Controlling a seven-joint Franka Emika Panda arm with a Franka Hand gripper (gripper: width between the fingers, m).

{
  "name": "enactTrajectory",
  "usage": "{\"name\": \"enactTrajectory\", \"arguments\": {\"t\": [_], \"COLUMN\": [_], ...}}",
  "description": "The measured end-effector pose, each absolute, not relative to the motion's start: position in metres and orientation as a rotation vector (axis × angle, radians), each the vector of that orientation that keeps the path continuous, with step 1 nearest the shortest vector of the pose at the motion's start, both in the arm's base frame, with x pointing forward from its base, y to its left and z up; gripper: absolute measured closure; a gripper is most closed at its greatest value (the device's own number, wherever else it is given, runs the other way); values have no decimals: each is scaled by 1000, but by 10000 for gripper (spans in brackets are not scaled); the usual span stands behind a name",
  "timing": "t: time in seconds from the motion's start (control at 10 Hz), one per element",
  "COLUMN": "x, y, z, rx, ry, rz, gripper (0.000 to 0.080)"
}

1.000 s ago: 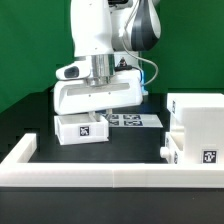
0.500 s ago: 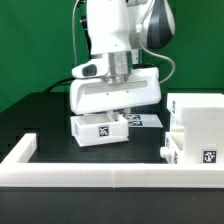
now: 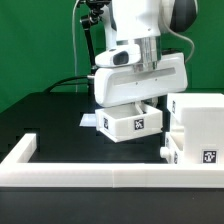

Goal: Assemble drawer

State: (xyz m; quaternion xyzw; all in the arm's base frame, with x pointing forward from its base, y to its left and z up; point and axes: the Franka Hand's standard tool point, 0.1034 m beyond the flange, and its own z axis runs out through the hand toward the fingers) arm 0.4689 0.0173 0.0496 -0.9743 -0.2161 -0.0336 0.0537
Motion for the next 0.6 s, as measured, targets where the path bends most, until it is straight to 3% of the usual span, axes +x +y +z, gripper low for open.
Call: {"name": "enactTrajectory", "arguments": {"t": [0.2, 0.6], "x": [466, 472], "y": [17, -20], "z": [47, 52], "rx": [-2923, -2651], "ry": [-816, -1504], "rz": [-103, -59], "gripper": [756, 756]}}
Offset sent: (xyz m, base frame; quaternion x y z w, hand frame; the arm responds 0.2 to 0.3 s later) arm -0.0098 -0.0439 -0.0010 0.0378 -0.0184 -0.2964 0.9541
